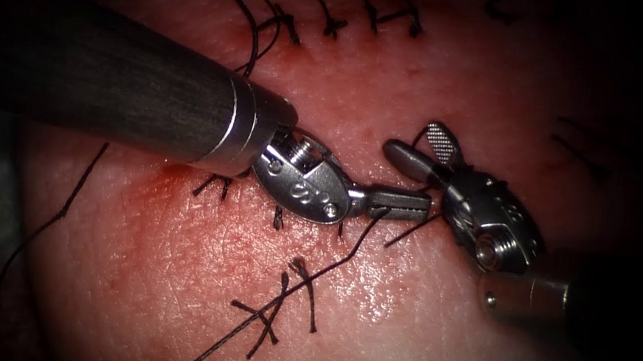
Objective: Wound Closure
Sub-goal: Pick up suture tail
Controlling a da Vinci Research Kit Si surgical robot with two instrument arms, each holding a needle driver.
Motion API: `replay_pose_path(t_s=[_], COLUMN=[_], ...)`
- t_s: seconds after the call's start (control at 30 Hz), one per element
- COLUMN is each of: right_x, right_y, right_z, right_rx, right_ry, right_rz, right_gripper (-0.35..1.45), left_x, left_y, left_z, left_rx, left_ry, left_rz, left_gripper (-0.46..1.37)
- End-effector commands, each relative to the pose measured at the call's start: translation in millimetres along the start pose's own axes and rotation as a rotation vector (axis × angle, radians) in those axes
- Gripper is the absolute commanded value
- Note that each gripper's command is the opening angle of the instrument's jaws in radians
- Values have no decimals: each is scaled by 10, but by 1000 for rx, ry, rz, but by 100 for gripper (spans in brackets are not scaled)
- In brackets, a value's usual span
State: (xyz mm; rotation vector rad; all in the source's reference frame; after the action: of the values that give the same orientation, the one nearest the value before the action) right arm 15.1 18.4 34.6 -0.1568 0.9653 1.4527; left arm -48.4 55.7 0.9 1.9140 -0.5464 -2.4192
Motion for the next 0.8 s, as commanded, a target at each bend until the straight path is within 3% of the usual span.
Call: replay_pose_path(t_s=[0.03,0.63,0.73,0.8], right_x=[0,1,1,1], right_y=[0,-4,-4,-4], right_z=[1,9,9,9], right_rx=[-2,-1,-1,9], right_ry=[-2,-3,-6,-20], right_rz=[-6,-10,-10,-4], right_gripper=[74,64,36,-23], left_x=[0,0,0,1], left_y=[0,0,0,0], left_z=[0,-5,-6,-6], left_rx=[-9,-12,-13,-15], left_ry=[0,2,3,6], left_rz=[-1,5,5,5], left_gripper=[-35,-35,-35,-35])
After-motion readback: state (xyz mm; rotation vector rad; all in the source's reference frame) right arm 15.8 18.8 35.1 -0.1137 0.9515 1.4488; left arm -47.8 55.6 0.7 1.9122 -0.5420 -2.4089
